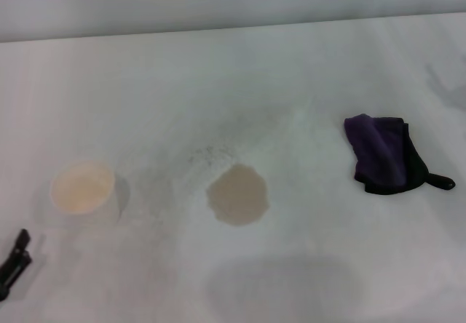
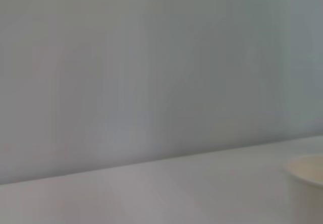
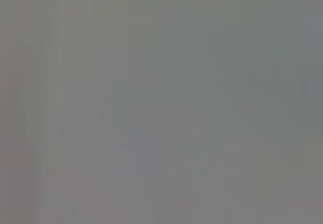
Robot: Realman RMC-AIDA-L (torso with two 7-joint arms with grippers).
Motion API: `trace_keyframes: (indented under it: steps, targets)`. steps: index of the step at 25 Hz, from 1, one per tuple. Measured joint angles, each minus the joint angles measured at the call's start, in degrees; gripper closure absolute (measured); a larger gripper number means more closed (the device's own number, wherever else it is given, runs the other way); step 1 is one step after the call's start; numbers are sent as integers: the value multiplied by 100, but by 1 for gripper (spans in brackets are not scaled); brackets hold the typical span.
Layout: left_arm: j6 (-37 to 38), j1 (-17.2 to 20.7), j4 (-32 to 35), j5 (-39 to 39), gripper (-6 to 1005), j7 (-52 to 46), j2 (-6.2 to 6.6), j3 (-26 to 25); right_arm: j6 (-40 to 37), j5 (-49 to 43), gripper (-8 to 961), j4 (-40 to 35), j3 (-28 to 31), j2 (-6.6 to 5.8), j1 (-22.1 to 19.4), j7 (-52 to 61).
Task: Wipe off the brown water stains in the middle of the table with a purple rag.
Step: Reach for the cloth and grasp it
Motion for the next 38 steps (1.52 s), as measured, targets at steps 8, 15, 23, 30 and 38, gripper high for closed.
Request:
trace_keyframes:
  steps: [8,15,23,30,38]
  targets:
    - [38,-56,-60,-808,107,-31,0,-24,-1244,-2313,127,-2120,-212,-23,-52,4248]
    - [239,-203,-56,-1096,108,-31,16,-24,-1229,-4978,127,-3838,-432,-37,218,7241]
    - [402,-435,-38,-1411,108,-30,33,-33,25,-7846,128,-5430,-1412,-3,876,9815]
    - [586,-532,52,-1644,107,-29,48,-32,1092,-8718,128,-5598,-2530,12,1433,11128]
    - [599,-545,274,-1682,107,-18,69,-32,1238,-9609,136,-5397,-3427,33,1651,12098]
